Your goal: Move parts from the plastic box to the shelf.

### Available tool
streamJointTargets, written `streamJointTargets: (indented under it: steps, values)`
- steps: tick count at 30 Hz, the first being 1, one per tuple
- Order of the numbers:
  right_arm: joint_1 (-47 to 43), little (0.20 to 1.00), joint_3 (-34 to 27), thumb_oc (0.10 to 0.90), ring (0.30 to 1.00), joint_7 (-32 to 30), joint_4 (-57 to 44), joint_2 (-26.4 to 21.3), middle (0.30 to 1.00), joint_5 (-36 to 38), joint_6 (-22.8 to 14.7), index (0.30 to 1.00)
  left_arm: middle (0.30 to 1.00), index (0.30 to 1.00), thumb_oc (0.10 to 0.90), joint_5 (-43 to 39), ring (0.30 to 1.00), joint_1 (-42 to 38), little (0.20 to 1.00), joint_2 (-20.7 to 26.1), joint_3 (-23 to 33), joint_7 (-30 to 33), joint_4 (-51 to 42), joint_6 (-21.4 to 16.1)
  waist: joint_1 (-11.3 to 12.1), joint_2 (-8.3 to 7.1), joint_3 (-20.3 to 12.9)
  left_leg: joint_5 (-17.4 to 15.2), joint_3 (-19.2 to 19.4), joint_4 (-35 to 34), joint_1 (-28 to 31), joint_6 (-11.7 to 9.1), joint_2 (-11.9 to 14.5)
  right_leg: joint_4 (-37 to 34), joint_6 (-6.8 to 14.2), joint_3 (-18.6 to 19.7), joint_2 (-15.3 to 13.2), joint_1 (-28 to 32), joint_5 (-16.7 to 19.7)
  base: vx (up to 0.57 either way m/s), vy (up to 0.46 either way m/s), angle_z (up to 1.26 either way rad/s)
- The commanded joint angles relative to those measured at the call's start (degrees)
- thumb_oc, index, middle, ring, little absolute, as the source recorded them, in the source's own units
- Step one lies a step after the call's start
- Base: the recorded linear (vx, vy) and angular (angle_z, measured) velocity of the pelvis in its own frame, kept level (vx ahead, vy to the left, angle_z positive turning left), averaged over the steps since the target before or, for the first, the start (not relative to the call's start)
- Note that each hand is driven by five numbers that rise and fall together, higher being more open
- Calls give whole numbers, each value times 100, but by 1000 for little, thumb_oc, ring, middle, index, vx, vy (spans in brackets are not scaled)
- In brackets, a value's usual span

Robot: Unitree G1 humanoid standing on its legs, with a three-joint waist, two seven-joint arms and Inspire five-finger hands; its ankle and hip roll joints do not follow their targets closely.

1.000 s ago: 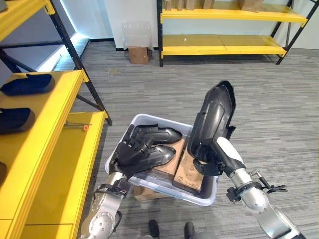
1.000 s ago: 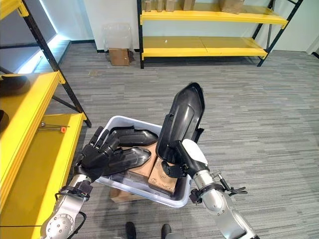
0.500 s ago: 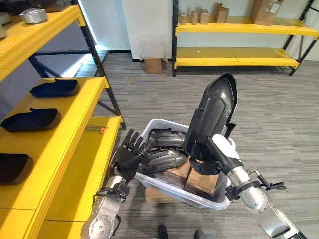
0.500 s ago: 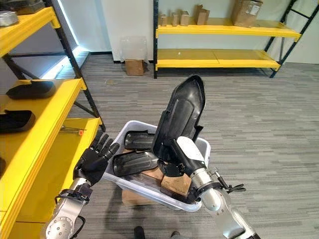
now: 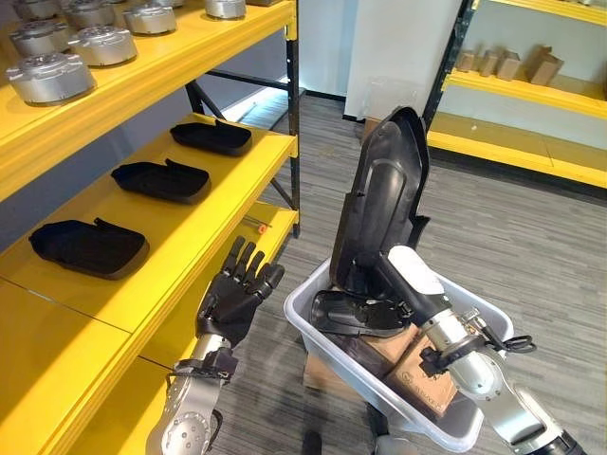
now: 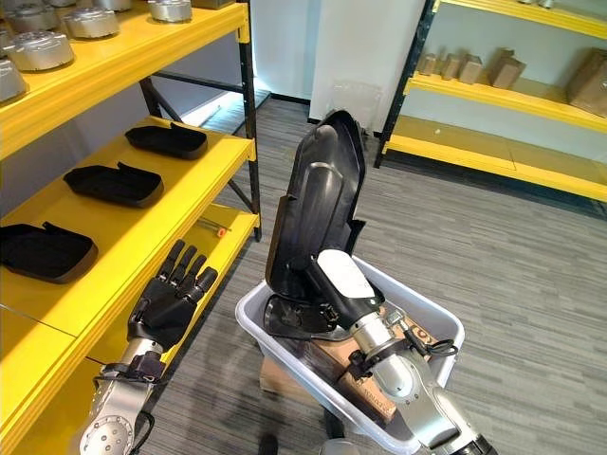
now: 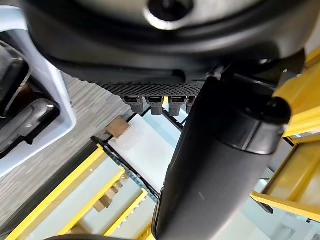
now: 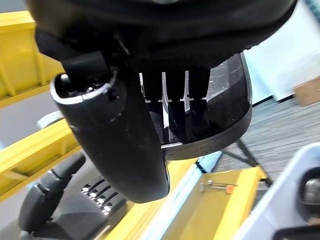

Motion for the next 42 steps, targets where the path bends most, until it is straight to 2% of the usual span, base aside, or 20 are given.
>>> streamJointTargets:
  steps: [1,4,7,9,17,20,25,27,32,36,39,40,42]
  values:
    - [-1045,300,-217,400,300,-325,-552,125,300,278,-394,300,1000,1000,900,34,1000,-469,1000,91,102,-465,-1007,-521,-24,-46,-244,-801,-161,-30,477,-214,82,123,120,3,220,-101,549,127,-252,24]
    - [-1074,300,-175,400,300,-298,-574,119,300,291,-324,300,1000,1000,900,44,1000,-454,1000,129,123,-429,-1063,-453,20,-86,-278,-813,-218,-35,461,-230,103,95,132,-16,210,55,456,100,-208,40]
    - [-1210,300,-67,400,300,-129,-542,90,300,440,-240,300,1000,1000,900,-63,1000,-361,1000,120,187,-522,-1157,-420,156,-126,-379,-817,-180,-44,486,-377,276,11,66,-330,142,449,148,162,-262,20]
    - [-1246,300,-22,400,300,-72,-535,71,300,458,-254,300,1000,1000,900,-457,1000,-368,1000,101,219,-640,-1286,-310,198,-125,-409,-803,-102,-2,503,-515,471,61,-31,-594,139,657,-84,177,-255,29]
    - [-1382,300,103,400,300,85,-478,34,300,509,-232,300,1000,1000,900,-305,1000,-442,1000,21,214,-505,-1414,-238,247,-147,-311,-760,-79,467,237,-644,655,382,-244,-948,117,797,-394,78,-132,21]
    - [-1429,300,183,400,300,180,-435,66,300,547,-301,300,1000,1000,900,-212,1000,-434,1000,10,254,-475,-1419,-284,263,-125,-309,-667,-62,579,177,-689,715,462,-300,-1044,121,834,-503,61,-84,12]
    - [-1526,300,355,400,300,513,-348,195,300,573,-501,300,1000,1000,900,-161,1000,-374,1000,-43,506,-355,-1458,-452,367,-77,-326,-203,-37,804,14,-820,907,550,-450,-1324,171,907,-700,67,-118,16]
    - [-1545,300,387,400,300,558,-329,206,300,566,-532,300,1000,1000,900,-171,1000,-350,1000,-63,531,-333,-1478,-450,387,-83,-318,-170,-13,872,-26,-825,924,581,-484,-1381,180,908,-743,40,-103,32]
    - [-1609,300,461,400,300,784,-207,261,300,556,-719,300,1000,1000,900,-87,1000,-257,1000,-172,586,-250,-1464,-555,478,-122,-282,103,196,1233,-267,-850,1007,661,-640,-1687,226,942,-879,23,-113,23]
    - [-1591,300,458,400,300,882,-230,290,300,483,-804,300,1000,1000,900,-80,1000,-199,1000,-216,669,-292,-1441,-599,540,-165,-248,189,337,1494,-401,-872,1083,751,-728,-1871,266,987,-1008,21,-126,56]
    - [-1606,300,449,400,300,888,-207,317,300,391,-789,300,1000,1000,900,-48,1000,-176,1000,-254,716,-383,-1418,-513,568,-196,-254,192,576,1587,-471,-881,1149,837,-790,-2065,286,1008,-1105,4,-117,62]
    - [-1629,300,427,400,300,840,-115,354,300,352,-786,300,1000,1000,900,31,1000,-206,1000,-276,711,-478,-1355,-442,570,-216,-271,201,863,1589,-508,-907,1223,879,-821,-2294,293,1056,-1163,0,-116,52]
    - [-1629,300,413,400,300,848,-86,371,300,360,-782,300,1000,1000,900,72,1000,-232,1000,-274,697,-488,-1336,-422,550,-217,-279,217,979,1569,-510,-922,1257,892,-828,-2401,292,1085,-1188,6,-81,105]
